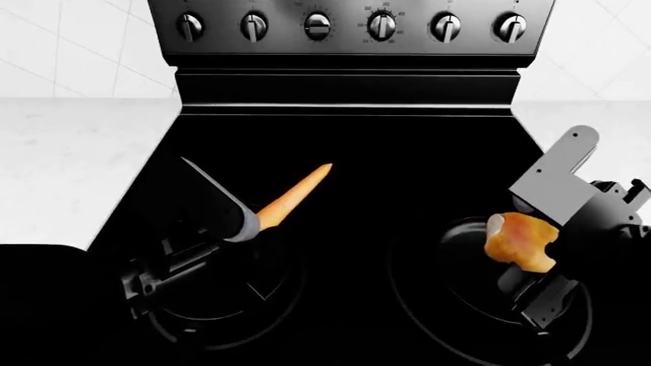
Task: Place both pans onto different burners. Then place the carrot and the chicken breast on different pans.
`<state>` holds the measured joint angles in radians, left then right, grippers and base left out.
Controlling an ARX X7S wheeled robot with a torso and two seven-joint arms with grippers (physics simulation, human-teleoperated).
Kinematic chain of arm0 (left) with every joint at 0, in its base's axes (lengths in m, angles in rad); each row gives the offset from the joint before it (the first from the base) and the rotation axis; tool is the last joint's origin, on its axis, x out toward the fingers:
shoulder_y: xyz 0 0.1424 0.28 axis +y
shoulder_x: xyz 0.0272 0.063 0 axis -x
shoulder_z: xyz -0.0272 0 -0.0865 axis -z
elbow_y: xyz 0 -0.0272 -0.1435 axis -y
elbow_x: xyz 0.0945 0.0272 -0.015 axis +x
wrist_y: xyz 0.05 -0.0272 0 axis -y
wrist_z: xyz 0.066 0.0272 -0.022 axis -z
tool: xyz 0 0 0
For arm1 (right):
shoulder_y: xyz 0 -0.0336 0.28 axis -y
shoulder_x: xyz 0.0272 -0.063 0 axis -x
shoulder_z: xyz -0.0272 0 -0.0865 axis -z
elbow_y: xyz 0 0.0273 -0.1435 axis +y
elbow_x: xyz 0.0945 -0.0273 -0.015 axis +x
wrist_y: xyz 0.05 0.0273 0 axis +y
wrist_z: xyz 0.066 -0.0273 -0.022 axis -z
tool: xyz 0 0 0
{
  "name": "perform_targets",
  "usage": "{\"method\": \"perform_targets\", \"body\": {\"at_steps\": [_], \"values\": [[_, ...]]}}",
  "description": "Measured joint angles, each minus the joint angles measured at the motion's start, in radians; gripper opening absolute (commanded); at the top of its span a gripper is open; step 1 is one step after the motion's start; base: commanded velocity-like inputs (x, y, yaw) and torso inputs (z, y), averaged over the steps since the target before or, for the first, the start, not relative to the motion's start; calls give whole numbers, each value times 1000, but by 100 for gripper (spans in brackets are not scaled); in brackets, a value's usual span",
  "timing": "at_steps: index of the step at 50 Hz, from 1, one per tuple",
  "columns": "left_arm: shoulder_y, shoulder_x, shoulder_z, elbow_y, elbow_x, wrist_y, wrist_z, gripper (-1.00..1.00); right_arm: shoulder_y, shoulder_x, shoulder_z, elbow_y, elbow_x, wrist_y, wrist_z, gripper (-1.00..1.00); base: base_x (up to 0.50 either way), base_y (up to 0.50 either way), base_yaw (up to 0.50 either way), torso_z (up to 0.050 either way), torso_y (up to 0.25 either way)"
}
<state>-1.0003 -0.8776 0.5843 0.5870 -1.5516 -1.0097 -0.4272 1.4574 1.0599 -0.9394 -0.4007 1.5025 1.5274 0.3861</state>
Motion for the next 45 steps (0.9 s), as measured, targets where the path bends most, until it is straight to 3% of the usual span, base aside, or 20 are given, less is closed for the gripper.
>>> {"method": "perform_targets", "body": {"at_steps": [14, 15, 33, 45], "values": [[0, 0, 4, -4, 5, 3, 6, -100, 25, 2, -57, -2, 25, -5, -4, -100, 0, 0, 0, 1, 0], [0, 0, 4, -3, 5, 3, 6, -100, 28, 3, -60, -3, 28, -6, -3, 100, 0, 0, 0, 0, 0], [8, -10, 0, 8, 0, 14, 6, -100, 81, 19, -97, -13, 94, -9, 57, 100, 0, 0, 0, 0, 1], [18, -28, -2, 21, -6, 18, 0, -100, 150, 65, -103, -64, 236, -29, 187, 100, 0, 0, 0, 0, 0]]}}
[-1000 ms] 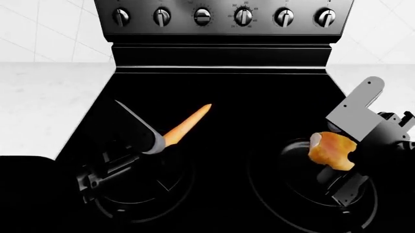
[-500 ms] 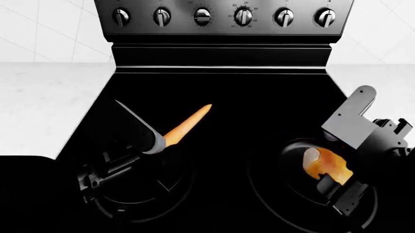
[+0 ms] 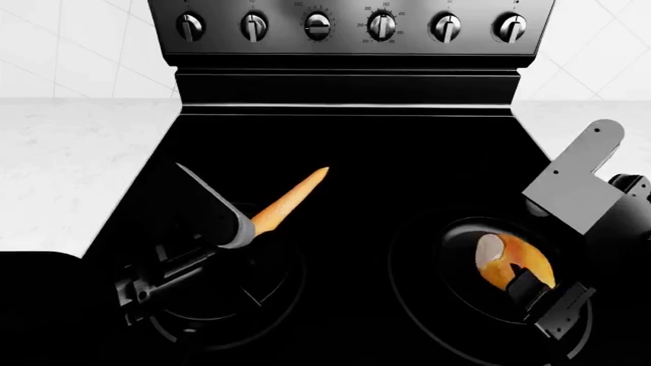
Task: Place both pans onto different burners. Then place the carrot and the chicken breast on different pans.
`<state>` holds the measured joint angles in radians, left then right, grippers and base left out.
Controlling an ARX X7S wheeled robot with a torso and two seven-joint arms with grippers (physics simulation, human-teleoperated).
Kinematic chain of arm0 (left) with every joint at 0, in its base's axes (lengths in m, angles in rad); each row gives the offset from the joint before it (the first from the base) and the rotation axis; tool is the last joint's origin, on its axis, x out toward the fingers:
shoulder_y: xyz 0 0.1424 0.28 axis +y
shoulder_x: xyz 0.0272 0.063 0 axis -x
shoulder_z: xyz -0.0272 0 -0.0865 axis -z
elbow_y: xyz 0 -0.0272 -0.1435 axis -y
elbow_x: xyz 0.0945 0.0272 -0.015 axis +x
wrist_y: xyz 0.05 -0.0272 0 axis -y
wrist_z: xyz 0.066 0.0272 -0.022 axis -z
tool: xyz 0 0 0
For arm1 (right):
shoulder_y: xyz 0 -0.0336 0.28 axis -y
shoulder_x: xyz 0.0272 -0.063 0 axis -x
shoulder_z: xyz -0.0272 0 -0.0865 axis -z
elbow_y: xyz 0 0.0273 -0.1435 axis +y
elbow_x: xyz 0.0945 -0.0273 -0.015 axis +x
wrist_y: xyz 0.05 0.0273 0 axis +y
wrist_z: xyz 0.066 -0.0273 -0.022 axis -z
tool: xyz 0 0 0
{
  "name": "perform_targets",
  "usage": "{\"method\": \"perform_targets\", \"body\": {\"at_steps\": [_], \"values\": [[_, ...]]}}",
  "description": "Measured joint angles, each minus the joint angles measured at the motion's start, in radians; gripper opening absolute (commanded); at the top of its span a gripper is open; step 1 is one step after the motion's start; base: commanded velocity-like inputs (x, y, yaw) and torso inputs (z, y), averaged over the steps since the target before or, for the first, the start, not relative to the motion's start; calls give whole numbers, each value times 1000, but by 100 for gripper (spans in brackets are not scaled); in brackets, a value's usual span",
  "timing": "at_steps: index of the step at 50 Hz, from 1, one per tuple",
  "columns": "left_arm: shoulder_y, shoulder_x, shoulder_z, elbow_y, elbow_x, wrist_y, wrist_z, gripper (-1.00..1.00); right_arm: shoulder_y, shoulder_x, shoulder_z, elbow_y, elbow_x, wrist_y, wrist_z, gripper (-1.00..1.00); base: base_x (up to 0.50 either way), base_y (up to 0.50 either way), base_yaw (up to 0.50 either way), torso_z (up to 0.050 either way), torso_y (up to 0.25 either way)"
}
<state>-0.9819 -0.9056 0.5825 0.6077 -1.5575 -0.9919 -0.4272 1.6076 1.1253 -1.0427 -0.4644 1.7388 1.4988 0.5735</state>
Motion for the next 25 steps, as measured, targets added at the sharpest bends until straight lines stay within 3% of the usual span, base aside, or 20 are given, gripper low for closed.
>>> {"method": "perform_targets", "body": {"at_steps": [12, 25], "values": [[-14, -61, -9, 31, -65, -22, -64, -100, -2, 83, 2, -130, 133, -101, 121, 100, 0, 0, 0, 0, 0], [-57, -145, -11, 57, -185, -63, -156, -100, -29, 128, 10, -203, 151, -169, 136, 100, 0, 0, 0, 0, 0]]}}
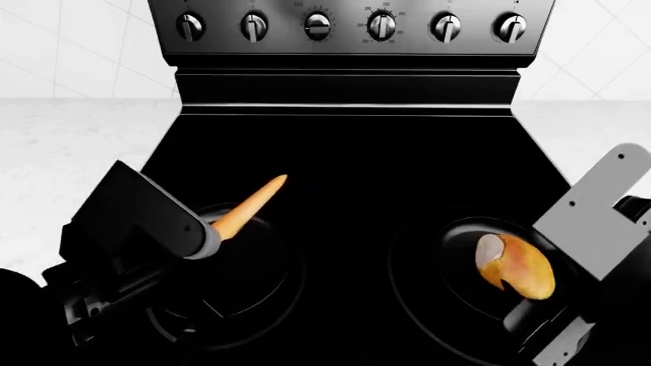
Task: Place both pans onto different burners. Then place the carrot and the chicken breast on different pans.
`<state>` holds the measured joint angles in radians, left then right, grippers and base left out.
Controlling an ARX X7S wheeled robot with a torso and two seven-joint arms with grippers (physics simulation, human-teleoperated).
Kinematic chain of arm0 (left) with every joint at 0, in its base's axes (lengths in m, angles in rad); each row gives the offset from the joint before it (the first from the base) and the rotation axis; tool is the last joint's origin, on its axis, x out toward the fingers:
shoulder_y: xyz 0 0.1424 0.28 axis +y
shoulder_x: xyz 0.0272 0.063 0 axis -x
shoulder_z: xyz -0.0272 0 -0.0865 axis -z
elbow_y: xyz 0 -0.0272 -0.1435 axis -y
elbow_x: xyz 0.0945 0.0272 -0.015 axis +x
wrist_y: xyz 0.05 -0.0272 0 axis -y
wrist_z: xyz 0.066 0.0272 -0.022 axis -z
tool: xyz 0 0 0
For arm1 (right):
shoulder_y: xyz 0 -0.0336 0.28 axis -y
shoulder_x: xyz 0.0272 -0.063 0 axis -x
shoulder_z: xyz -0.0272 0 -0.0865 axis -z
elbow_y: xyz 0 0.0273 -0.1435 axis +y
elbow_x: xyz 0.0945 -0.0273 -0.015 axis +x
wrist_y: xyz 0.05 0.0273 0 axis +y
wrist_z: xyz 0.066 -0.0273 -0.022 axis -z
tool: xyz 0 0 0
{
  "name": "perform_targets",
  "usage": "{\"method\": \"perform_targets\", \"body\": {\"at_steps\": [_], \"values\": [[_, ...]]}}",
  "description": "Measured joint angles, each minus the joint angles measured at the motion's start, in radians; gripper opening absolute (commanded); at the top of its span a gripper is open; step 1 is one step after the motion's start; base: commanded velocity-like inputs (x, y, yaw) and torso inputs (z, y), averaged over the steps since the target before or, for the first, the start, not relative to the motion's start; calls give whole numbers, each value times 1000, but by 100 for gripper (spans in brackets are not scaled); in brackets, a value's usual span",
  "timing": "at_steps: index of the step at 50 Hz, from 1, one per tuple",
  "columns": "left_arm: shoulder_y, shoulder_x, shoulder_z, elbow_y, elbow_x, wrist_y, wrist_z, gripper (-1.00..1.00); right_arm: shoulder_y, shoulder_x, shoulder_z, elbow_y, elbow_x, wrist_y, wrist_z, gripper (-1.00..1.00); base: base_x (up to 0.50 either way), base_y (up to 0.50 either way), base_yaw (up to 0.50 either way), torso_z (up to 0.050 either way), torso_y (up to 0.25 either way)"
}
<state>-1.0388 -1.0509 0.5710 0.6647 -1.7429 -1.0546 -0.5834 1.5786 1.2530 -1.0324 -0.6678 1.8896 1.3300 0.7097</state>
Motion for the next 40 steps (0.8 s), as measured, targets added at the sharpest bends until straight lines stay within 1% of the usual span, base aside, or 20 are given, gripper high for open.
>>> {"method": "perform_targets", "body": {"at_steps": [9, 19, 27, 40], "values": [[12, -49, 6, -2, -36, -12, -29, -100, -13, 1, 2, -15, -19, -17, -14, 100, 0, 0, 0, 0, 0], [49, -74, 22, -18, -29, -16, -29, -100, -26, -6, -1, -20, -38, -25, -23, 100, 0, 0, 0, 0, 0], [75, -79, 35, -37, -10, -18, -20, -100, -34, -7, -3, -25, -47, -31, -26, 100, 0, 0, 0, 0, 0], [94, -56, 61, -90, 32, -28, -3, -100, -43, 1, -4, -33, -55, -41, -29, 100, 0, 0, 0, 0, 1]]}}
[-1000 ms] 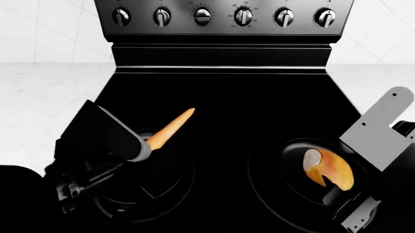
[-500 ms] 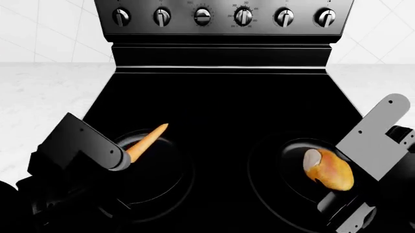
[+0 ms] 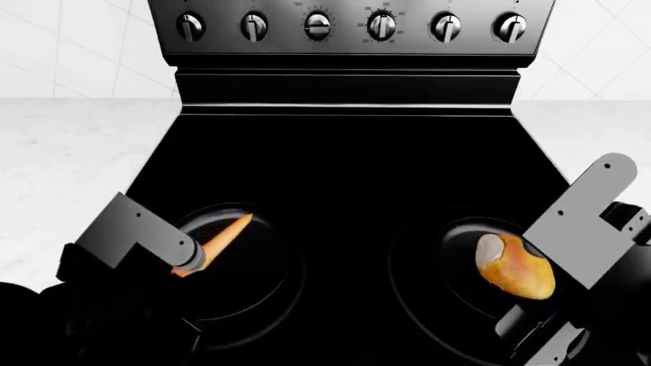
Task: Place both pans onto different burners. Then place the carrot and the chicken breast on different pans.
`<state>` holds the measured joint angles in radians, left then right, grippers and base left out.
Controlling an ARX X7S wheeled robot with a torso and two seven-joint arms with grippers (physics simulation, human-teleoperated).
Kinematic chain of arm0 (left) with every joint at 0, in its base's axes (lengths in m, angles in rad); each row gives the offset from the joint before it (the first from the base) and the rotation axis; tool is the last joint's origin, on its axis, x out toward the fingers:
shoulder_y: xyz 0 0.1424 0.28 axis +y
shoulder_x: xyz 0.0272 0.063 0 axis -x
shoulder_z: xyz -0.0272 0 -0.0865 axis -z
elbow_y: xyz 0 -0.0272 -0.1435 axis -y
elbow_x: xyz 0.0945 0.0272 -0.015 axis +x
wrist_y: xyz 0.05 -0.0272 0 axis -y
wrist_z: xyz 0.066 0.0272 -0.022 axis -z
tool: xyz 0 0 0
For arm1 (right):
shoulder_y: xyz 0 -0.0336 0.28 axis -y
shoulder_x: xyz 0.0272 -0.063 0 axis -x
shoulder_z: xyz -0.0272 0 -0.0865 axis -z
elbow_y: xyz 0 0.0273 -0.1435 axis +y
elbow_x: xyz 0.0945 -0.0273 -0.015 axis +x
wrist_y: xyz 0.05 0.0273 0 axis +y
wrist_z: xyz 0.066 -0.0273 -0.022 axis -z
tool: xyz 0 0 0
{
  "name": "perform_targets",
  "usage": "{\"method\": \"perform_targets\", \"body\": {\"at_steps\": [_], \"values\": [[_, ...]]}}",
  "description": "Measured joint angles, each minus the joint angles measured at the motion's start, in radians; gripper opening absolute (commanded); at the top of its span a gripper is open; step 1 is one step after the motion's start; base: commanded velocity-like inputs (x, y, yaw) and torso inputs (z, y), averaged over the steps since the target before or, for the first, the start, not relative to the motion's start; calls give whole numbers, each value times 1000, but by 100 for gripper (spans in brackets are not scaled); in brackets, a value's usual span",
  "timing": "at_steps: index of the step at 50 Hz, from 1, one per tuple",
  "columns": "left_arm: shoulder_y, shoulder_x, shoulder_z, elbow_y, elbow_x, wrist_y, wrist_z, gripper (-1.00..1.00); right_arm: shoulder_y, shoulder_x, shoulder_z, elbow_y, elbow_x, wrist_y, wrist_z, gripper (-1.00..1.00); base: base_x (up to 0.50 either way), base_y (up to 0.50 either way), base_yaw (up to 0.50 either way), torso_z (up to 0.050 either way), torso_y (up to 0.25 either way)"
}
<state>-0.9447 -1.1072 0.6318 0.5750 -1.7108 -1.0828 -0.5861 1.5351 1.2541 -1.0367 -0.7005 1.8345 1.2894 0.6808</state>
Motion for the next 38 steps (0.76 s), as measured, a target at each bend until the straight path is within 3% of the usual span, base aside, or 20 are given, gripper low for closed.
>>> {"method": "perform_targets", "body": {"at_steps": [6, 7, 38], "values": [[7, 5, 8, -14, 11, -2, 3, -100, -2, 2, -1, -3, 0, -2, 1, 100, 0, 0, 0, 0, 0], [8, 6, 9, -16, 12, -2, 3, 100, -2, 2, -1, -3, 0, -2, 1, 100, 0, 0, 0, 0, 0], [-67, -10, -27, 20, -64, 4, -38, 100, -17, 23, 0, -21, -9, -21, 3, 100, 0, 0, 0, 0, 0]]}}
